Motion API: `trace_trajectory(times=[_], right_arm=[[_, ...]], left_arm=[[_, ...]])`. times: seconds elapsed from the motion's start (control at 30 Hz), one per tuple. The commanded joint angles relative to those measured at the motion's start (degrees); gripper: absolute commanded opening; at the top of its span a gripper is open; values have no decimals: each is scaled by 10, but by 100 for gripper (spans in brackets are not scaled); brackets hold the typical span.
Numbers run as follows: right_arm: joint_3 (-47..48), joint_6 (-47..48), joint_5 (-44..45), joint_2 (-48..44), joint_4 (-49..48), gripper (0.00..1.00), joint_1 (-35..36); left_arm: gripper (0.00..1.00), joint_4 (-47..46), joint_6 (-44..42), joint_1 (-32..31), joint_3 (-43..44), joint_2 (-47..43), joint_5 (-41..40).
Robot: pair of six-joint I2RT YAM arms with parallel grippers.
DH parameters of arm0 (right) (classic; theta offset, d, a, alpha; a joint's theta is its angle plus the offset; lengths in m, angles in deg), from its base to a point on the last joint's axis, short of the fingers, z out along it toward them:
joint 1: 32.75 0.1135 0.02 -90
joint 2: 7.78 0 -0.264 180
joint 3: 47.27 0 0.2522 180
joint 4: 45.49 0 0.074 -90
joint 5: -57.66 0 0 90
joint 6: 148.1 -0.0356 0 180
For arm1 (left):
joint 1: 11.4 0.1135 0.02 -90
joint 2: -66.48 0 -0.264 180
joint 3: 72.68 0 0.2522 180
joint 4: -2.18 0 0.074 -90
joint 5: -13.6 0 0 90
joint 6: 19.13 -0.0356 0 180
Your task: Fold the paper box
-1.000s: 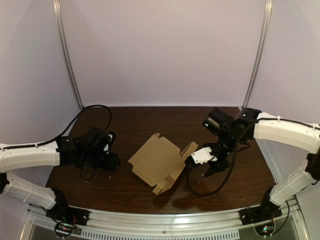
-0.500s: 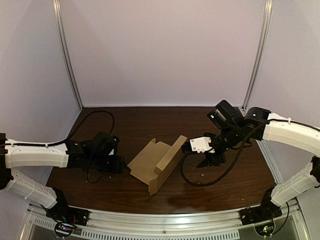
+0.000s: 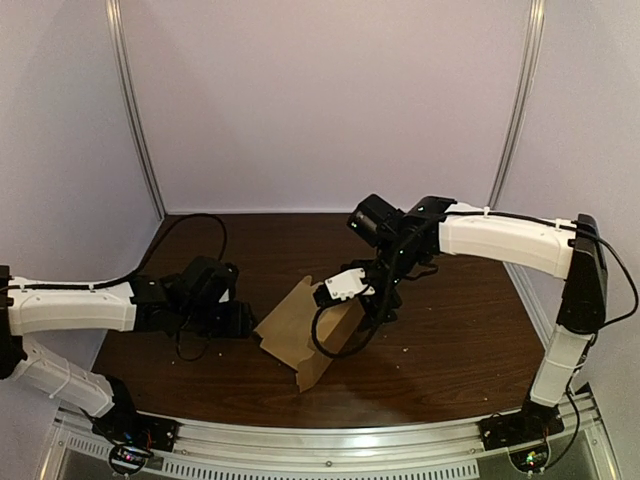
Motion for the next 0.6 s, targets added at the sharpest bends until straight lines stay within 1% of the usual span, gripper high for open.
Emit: trace_trajectory(times=[0.0, 0.13, 0.23, 0.47, 0.57], right_arm=[[48, 32, -5, 28, 43, 87, 4], [38, 30, 3, 32, 48, 84, 4], [3, 20, 14, 1, 43, 83, 5], [-126, -18, 32, -101, 31, 79, 14], [-195, -49, 19, -143, 33, 78, 23]], left_arm=[[55, -14, 9, 3, -27, -46, -15], [55, 0, -1, 3, -29, -53, -18], [55, 0, -5, 3, -28, -53, -19], [55, -5, -23, 4, -17, -34, -20], [54, -14, -24, 3, -20, -22, -17]])
